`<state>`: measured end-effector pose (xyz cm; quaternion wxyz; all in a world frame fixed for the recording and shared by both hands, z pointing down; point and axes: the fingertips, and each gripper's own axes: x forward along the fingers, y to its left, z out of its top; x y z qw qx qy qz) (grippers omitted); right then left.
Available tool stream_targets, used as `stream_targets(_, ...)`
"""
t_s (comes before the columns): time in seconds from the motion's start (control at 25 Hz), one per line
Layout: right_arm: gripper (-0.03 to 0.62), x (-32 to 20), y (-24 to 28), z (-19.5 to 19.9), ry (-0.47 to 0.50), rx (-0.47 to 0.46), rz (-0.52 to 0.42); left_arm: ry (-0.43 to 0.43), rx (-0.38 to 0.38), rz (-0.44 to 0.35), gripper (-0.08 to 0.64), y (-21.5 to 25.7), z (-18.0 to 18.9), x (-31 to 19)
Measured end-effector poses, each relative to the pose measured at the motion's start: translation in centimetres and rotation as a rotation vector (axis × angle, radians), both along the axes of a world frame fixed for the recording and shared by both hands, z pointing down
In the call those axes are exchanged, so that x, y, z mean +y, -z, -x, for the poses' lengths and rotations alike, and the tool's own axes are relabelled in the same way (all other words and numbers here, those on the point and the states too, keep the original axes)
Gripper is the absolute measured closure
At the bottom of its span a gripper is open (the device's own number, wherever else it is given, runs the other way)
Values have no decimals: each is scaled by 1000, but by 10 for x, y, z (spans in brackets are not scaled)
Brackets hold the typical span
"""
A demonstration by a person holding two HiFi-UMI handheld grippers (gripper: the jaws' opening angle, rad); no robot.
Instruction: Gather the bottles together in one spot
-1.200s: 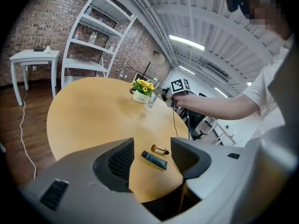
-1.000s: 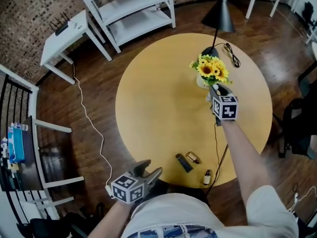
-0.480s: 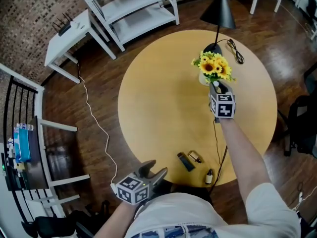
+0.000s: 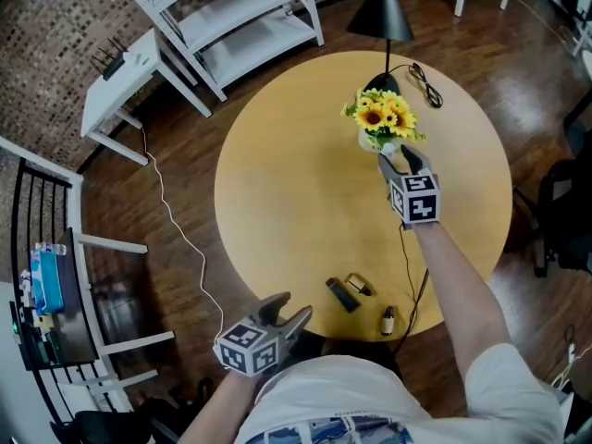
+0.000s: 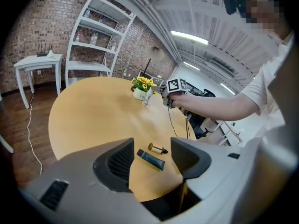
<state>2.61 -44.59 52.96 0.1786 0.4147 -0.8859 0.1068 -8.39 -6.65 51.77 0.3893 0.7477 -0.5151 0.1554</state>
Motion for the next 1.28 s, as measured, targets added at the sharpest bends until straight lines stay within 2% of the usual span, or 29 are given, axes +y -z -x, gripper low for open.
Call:
stream_targets(0.2,337,53,36,-34,60,-18,-41,-22,-24,-30,313,9,-10,-7)
stream_targets(0.4,339,135,66,-69,121,-40,-51,-58,-16,-61,313,11,-19,-14)
stream_targets(0.56,339,217,75,-97,101,-18,-16,-112,3,-98,313,19,-25,-12)
stream_targets(0.72,339,299,76,-116,16,-8,30,-178,19,-135,313,26,-26,8)
stream_targets(0.84,339,365,74,-114,-28,6,60,-208,39,-149,313,33,-16,36)
stream_targets(1.04,339,456,68,-98,-47,62,107,-249,148,-153,313,43,0,98)
stream_targets(1.28,339,540,56,-78,-56,104,156,-264,133,-129,313,28,24,157)
